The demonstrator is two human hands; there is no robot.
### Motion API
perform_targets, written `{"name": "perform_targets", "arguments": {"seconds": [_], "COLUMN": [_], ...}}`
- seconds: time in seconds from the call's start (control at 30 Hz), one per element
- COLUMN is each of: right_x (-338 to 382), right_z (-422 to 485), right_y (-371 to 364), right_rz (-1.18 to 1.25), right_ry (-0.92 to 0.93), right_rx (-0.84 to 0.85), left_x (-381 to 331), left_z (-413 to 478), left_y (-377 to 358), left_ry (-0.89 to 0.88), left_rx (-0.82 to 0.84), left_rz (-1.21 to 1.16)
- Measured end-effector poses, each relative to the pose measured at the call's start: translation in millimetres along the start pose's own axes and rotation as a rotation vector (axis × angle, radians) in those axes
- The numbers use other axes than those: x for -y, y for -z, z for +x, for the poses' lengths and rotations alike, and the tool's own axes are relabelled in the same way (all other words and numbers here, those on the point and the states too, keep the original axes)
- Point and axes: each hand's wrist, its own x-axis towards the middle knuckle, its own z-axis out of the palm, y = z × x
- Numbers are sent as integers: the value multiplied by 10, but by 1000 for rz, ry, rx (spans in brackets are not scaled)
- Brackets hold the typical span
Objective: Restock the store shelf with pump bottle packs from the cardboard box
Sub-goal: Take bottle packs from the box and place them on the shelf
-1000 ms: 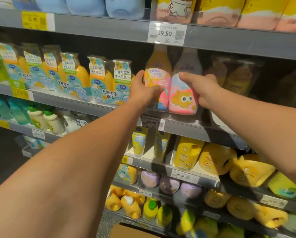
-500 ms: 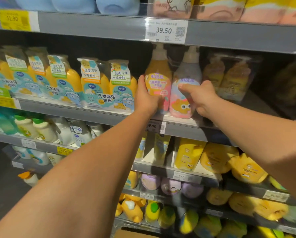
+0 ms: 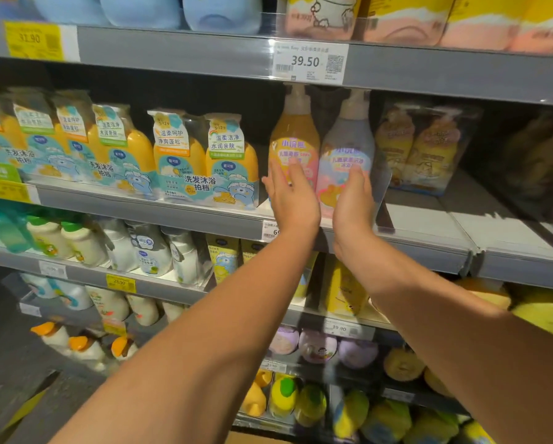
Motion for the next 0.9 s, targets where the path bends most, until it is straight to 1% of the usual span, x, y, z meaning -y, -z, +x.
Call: {"name": "perform_targets", "arguments": {"seconds": [0.1,0.23,0.37,0.53,0.63,0.73,0.8,0.9], "right_x": [-61,-53,-125,13,-7,79,85,133], "right_z": [37,41,147,84,207,199,236,274], "right_y": [24,21,1,-8,-25,-62,-68,-65], "right_rz": [51,97,106,178,209,152,203,255], "right_ry": [6,-19,-2,-102,-101,-106,-142,-201], "right_rx": [-7,-28,-26,25,-9,-56,-64,-6], "left_x": [7,45,53,23,35,70,47,120], "left_z": [124,166,189,237,290,367,384,504], "left_y": [11,-41,-91,-146,-178,-224,-222,-248], "left_ry": [42,59,72,74,79,87,92,104], "left_rx": [-39,-34,-50,-47,-41,-47,-30,-8], "left_rz": [-60,-77,-52,-37,-33,-50,-79,-168]}}
